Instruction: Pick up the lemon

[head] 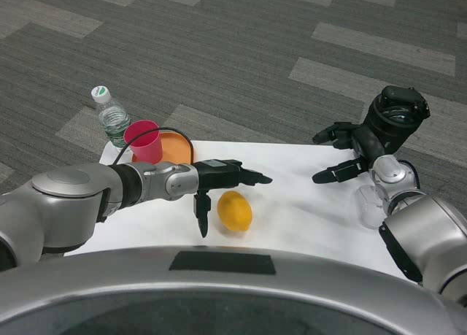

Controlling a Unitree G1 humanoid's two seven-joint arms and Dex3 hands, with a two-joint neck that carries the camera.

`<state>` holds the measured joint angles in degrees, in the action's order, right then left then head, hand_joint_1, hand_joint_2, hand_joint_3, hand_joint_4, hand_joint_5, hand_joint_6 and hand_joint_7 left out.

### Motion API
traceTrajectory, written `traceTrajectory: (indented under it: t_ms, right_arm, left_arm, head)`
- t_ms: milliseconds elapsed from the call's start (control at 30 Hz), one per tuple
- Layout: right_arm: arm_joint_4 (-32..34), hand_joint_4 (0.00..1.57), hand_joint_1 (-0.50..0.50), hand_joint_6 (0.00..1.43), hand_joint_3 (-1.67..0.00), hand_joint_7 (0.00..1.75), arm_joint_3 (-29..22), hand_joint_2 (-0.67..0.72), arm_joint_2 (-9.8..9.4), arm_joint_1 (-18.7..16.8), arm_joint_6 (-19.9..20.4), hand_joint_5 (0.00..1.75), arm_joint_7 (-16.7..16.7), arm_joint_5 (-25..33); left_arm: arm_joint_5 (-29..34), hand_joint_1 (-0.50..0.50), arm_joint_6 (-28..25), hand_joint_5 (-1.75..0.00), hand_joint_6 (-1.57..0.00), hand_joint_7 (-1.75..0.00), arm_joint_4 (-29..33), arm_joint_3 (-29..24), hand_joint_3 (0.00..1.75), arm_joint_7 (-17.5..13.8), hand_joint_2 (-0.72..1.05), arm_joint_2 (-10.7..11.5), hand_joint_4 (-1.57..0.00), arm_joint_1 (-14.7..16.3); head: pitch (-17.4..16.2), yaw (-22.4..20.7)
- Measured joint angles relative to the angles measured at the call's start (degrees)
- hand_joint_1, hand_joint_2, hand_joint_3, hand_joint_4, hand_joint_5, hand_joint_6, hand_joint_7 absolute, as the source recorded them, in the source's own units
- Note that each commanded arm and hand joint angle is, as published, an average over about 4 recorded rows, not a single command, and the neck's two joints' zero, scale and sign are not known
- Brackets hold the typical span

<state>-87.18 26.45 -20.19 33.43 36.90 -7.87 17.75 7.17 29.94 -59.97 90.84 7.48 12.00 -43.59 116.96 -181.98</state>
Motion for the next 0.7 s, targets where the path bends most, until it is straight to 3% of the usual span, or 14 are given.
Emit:
traceTrajectory:
  t_ms: [67, 267, 500, 700]
  right_arm:
    - [0.14, 0.31, 0.38, 0.70, -0.32, 0.75, 0.12, -0.16, -0.08, 0.00, 0.00, 1.26, 0.00, 0.00]
    - [1.15, 0.31, 0.38, 0.71, -0.32, 0.70, 0.34, -0.16, -0.18, 0.00, 0.00, 1.26, 0.02, 0.00]
    - [1.52, 0.33, 0.38, 0.72, -0.32, 0.70, 0.35, -0.16, -0.19, 0.00, 0.00, 1.26, 0.02, 0.00]
    - [1.71, 0.34, 0.33, 0.74, -0.32, 0.70, 0.42, -0.16, -0.20, 0.00, 0.00, 1.26, 0.02, 0.00]
  left_arm:
    - [-1.96, 0.50, -0.64, -0.90, -0.41, 0.00, 0.60, 0.08, 0.09, -0.14, 0.07, 0.01, -1.19, -0.02]
    - [-5.66, 0.50, -2.64, -0.92, -0.50, -0.07, 1.44, 0.19, 0.09, -0.45, 0.45, 0.01, -1.26, -0.05]
    - [-5.75, 0.50, -3.01, -0.92, -0.62, -0.07, 1.44, 0.16, 0.09, -0.45, 0.85, 0.00, -1.34, -0.05]
    - [-5.72, 0.50, -3.01, -1.03, -0.67, -0.07, 1.44, -0.46, 0.09, -0.45, 0.91, -0.03, -1.35, -0.06]
  head:
    - [0.00, 0.16]
    - [0.05, 0.54]
    - [-0.06, 0.86]
    - [-0.14, 0.86]
